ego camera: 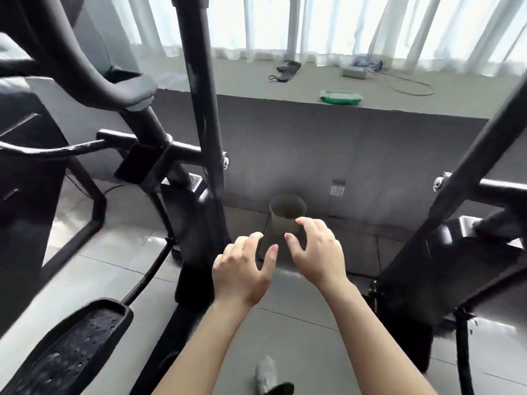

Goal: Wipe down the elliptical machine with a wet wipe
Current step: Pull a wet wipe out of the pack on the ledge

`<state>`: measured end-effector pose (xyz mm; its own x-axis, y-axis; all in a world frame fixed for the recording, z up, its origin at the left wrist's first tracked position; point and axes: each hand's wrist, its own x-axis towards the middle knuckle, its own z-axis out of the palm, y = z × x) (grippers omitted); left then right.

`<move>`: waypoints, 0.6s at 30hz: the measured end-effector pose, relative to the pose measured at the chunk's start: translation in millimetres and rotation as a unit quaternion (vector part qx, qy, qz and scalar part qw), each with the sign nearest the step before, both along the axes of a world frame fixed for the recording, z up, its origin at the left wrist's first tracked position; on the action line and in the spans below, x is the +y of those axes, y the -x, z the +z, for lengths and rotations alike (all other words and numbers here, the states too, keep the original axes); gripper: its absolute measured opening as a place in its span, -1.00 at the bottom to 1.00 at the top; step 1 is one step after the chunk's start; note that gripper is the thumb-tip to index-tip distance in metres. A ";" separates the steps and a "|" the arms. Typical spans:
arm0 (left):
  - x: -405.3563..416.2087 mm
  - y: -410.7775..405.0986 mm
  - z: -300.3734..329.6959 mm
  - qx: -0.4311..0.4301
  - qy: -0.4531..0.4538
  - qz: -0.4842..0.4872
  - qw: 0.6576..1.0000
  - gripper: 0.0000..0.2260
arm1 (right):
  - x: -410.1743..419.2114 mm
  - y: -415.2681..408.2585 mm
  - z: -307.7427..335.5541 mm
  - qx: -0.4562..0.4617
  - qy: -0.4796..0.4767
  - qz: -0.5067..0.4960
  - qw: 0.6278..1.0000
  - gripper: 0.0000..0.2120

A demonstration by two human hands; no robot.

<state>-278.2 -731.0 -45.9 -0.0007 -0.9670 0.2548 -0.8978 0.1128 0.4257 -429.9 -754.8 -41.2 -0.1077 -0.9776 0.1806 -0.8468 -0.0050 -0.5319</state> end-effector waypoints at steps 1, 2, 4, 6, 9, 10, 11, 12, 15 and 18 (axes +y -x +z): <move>-18.5 5.3 -0.6 0.001 -0.003 0.000 1.000 -0.29 | -21.2 1.9 -2.3 0.005 -0.013 0.000 1.000 -0.60; -36.9 9.8 -1.8 0.003 -0.004 0.000 1.000 -0.29 | -43.2 3.8 -4.4 0.006 -0.027 0.000 1.000 -0.61; -72.3 15.8 -6.2 0.015 -0.002 0.002 1.000 -0.29 | -89.5 8.8 -9.2 -0.003 -0.046 -0.005 0.999 -0.63; -109.1 16.9 -10.4 0.032 -0.013 0.010 0.999 -0.26 | -136.0 13.6 -10.5 -0.033 -0.072 0.009 0.997 -0.67; -152.9 18.4 -18.8 0.046 -0.048 0.007 0.998 -0.21 | -191.7 20.1 -11.0 -0.079 -0.103 0.048 0.990 -0.70; -163.9 20.5 -21.4 0.045 -0.052 0.002 0.998 -0.21 | -206.9 21.8 -11.1 -0.092 -0.108 0.055 0.988 -0.72; -173.6 23.2 -23.4 0.044 -0.054 -0.004 0.998 -0.21 | -221.1 23.3 -10.8 -0.107 -0.110 0.056 0.987 -0.73; -182.4 25.6 -24.8 0.045 -0.058 -0.009 0.997 -0.22 | -233.9 24.3 -10.8 -0.123 -0.114 0.055 0.984 -0.74; -205.6 29.9 -27.5 0.047 -0.069 -0.014 0.996 -0.23 | -267.0 25.0 -12.8 -0.172 -0.118 0.050 0.977 -0.77; -228.4 32.6 -24.8 0.084 -0.064 -0.002 0.994 -0.28 | -296.8 21.2 -15.5 -0.183 -0.121 0.057 0.974 -0.78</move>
<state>-310.8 -959.4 -70.7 0.0284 -0.9915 0.1266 -0.8129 0.0508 0.5801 -451.1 -1051.6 -56.7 -0.0088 -0.9962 -0.0872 -0.6011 0.0749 -0.7956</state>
